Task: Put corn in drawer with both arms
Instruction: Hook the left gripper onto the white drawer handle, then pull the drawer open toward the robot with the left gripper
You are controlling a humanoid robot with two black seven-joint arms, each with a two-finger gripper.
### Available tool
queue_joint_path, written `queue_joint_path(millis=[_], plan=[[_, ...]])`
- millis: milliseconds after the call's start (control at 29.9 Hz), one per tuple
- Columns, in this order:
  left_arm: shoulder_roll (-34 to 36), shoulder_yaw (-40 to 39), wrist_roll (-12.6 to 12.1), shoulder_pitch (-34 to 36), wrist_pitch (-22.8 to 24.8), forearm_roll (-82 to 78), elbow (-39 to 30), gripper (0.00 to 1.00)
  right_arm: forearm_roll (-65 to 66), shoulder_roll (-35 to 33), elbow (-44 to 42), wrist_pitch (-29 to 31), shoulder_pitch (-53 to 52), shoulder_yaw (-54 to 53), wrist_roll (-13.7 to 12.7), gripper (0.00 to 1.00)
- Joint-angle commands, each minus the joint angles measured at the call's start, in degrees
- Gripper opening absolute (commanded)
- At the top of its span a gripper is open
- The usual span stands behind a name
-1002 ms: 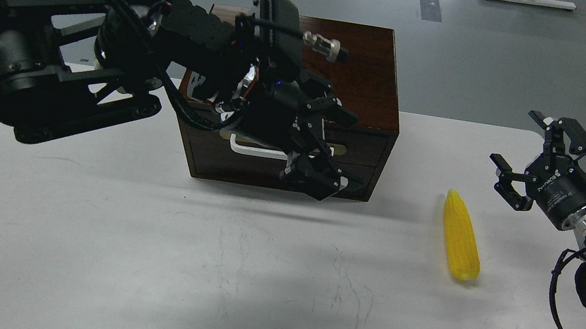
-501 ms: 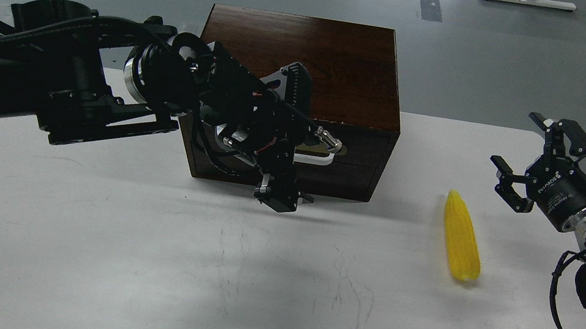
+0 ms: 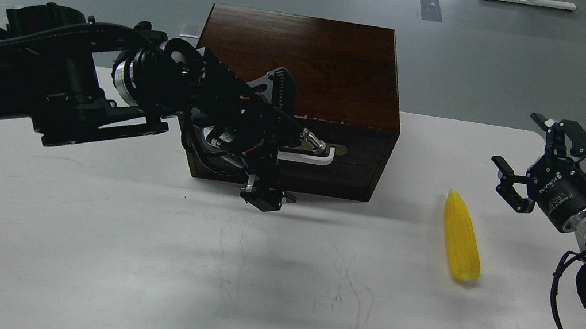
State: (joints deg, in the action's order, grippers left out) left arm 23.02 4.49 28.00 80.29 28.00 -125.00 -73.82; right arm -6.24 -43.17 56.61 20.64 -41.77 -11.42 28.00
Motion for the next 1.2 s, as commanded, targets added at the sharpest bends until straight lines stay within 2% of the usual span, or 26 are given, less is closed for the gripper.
queue_joint_path(millis=[0, 1169], plan=[[0.1, 0.08, 0.0, -0.22, 0.0, 0.0, -0.01, 0.98, 0.0, 0.02, -0.1, 0.01, 0.2, 0.0, 0.0, 1.0], [0.1, 2.54, 0.0, -1.54, 0.0, 0.0, 0.78, 0.98, 0.0, 0.02, -0.45, 0.01, 0.46, 0.0, 0.0, 1.0]])
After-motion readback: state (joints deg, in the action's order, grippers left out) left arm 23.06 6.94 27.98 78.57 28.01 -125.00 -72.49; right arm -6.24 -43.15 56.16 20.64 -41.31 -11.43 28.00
